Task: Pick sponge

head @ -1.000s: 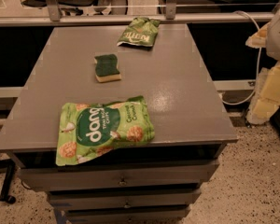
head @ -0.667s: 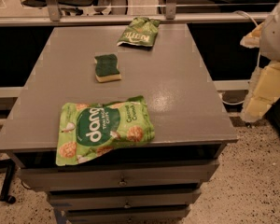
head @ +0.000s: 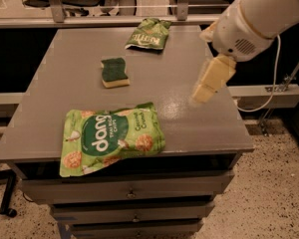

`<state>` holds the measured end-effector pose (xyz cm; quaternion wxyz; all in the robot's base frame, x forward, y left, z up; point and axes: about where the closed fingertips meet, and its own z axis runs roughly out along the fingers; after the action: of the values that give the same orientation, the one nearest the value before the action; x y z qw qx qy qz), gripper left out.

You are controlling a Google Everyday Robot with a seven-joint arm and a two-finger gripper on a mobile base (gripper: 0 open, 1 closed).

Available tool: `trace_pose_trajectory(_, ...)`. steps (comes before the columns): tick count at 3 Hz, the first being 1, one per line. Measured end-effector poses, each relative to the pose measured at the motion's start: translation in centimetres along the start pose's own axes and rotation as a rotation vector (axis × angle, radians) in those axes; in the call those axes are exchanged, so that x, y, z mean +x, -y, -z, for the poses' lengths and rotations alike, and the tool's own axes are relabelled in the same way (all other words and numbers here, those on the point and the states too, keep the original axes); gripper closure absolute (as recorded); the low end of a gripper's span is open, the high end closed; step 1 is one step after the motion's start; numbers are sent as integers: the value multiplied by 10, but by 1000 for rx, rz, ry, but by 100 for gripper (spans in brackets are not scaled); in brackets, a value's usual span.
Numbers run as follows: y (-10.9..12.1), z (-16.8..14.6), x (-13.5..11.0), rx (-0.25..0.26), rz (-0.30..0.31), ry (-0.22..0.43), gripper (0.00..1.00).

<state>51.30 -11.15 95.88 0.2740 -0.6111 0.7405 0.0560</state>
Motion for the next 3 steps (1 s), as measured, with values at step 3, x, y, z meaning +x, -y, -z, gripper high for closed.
trace_pose_trajectory(3,32,-53,-71,17,-44,236,0)
